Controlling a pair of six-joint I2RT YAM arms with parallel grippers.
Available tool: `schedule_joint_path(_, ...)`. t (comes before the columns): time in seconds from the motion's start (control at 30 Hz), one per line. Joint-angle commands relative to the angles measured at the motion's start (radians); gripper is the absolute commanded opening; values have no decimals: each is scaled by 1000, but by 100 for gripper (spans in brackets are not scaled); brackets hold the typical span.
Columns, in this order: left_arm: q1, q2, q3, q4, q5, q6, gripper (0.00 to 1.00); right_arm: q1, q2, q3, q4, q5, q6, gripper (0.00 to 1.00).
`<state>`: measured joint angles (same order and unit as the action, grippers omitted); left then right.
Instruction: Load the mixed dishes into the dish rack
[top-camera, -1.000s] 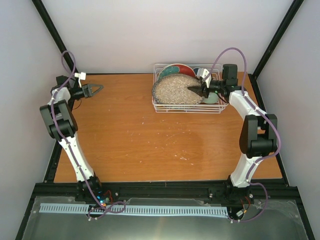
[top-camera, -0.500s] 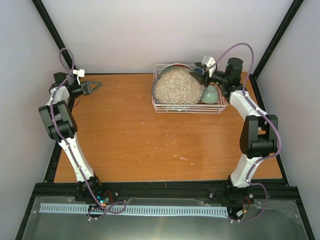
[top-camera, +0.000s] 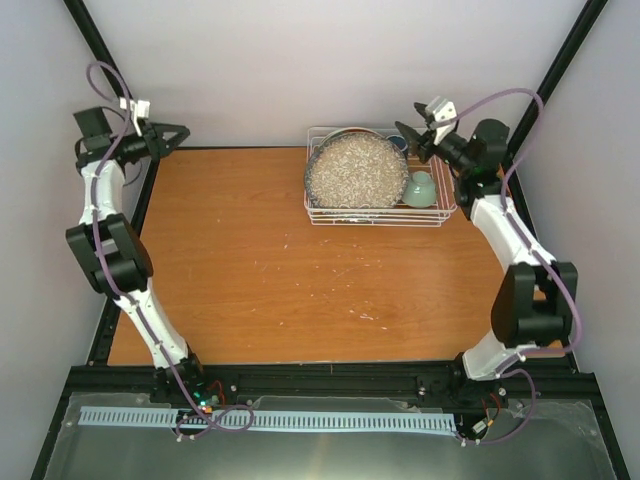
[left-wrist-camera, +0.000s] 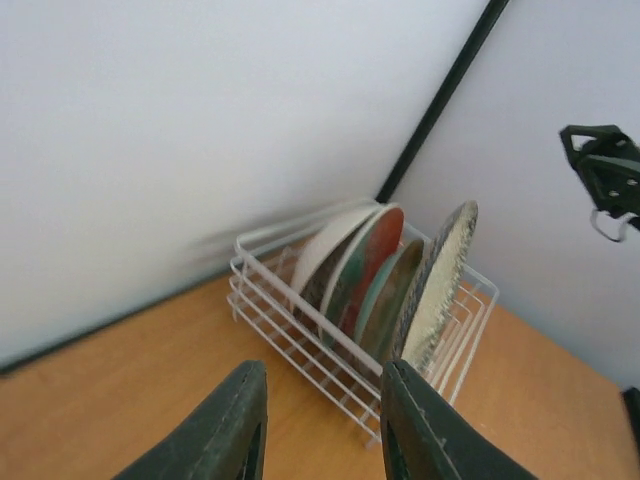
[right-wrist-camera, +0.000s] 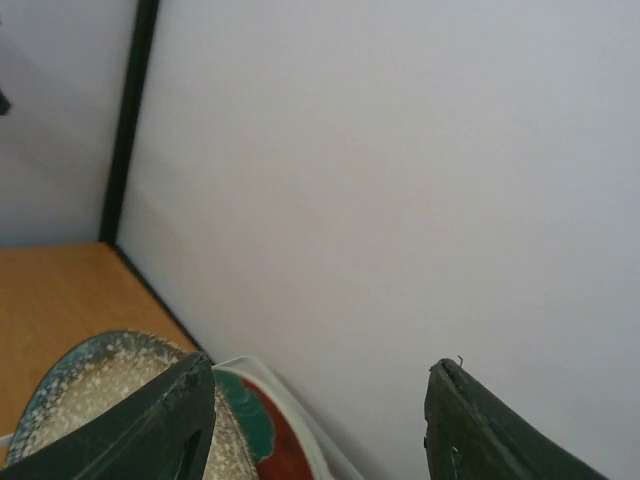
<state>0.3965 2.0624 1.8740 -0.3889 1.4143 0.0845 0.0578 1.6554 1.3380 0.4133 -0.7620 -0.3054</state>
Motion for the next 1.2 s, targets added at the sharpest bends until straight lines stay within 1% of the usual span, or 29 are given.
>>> schedule_joint_path(0.0, -8, -195, 41, 254, -84, -171, 34, -8, -166, -124, 108, 247, 136, 59)
schedule_joint_path(0.07, -9, -265, 20, 335, -153, -211, 36, -8, -225, -186, 110, 353, 191, 61)
schedule_joint_path(0.13, -9, -335, -2, 388, -221, -225, 37, -7, -283, -224, 54, 433, 236, 63)
schedule_joint_path(0.17, -8, -377, -19, 409, -285, -233, 40, -8, -308, -238, 18, 478, 264, 64)
schedule_joint_path(0.2, -9, -415, -46, 435, -317, -235, 42, -8, -334, -253, -23, 522, 282, 65)
schedule_joint_path(0.33, -9, -601, -230, 606, -583, -250, 50, -8, -412, -277, -201, 672, 315, 70)
schedule_joint_path(0.37, -9, -642, -284, 647, -658, -250, 50, -7, -429, -283, -241, 710, 316, 70)
schedule_joint_path(0.4, -10, -684, -351, 687, -724, -248, 51, -8, -449, -289, -277, 746, 318, 73)
schedule_joint_path(0.47, -9, -752, -436, 758, -818, -234, 51, -9, -471, -306, -338, 845, 344, 80)
schedule_joint_path(0.53, -9, -798, -507, 819, -876, -222, 53, -9, -481, -330, -383, 899, 374, 81)
schedule_joint_path(0.57, -10, -811, -530, 824, -901, -216, 53, -9, -485, -344, -403, 920, 392, 82)
schedule_joint_path(0.63, -9, -818, -560, 809, -936, -212, 52, -9, -486, -373, -431, 938, 423, 82)
schedule_joint_path(0.73, -11, -801, -597, 780, -925, -197, 51, -9, -491, -414, -470, 921, 461, 83)
schedule_joint_path(0.83, -11, -792, -651, 786, -895, -204, 51, -9, -506, -468, -463, 927, 472, 85)
schedule_joint_path(0.93, -12, -776, -690, 801, -900, -227, 51, -9, -529, -508, -442, 952, 467, 85)
schedule_joint_path(1.17, -12, -740, -746, 854, -865, -278, 51, -9, -590, -577, -372, 1113, 486, 85)
